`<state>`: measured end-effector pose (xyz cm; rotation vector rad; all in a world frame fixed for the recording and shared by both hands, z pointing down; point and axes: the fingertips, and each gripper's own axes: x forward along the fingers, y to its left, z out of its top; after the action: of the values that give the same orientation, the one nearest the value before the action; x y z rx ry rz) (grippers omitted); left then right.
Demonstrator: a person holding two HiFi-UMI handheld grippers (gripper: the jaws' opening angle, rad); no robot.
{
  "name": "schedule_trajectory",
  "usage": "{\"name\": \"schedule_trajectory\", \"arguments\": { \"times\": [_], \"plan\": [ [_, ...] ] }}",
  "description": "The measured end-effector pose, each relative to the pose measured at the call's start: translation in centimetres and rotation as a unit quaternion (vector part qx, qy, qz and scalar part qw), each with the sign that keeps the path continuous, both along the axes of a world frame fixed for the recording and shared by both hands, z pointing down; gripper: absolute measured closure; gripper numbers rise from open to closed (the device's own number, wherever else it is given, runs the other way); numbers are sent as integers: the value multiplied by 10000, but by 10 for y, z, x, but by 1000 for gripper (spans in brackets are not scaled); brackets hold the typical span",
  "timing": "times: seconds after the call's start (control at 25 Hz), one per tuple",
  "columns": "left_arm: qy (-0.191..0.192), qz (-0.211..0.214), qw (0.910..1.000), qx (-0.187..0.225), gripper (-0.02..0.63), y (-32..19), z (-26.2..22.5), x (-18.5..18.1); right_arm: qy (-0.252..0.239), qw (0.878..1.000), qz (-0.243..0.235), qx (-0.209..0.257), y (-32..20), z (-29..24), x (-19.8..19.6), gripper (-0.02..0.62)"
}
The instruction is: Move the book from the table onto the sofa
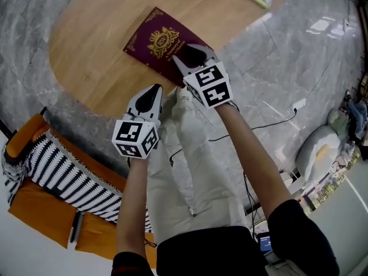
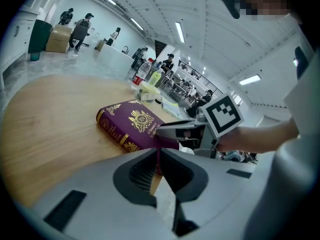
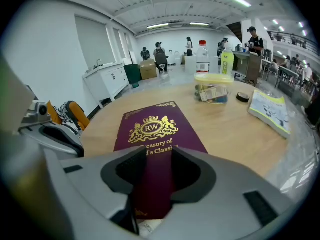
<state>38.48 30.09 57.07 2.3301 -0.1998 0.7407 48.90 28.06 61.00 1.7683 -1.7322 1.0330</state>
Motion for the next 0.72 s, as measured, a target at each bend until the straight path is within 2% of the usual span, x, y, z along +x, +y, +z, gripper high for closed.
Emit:
{"name": "schedule_trajectory", "arguments": {
  "times": [0.44, 0.72],
  "plan": [
    [-52, -321, 9994, -78, 588, -8, 8, -34, -55, 10000, -7, -33, 1, 1, -8, 420],
    [-75, -522, 9986, -52, 588, -17, 9, -57, -43, 9989, -468, -23, -7, -1, -47, 428]
  ]
}}
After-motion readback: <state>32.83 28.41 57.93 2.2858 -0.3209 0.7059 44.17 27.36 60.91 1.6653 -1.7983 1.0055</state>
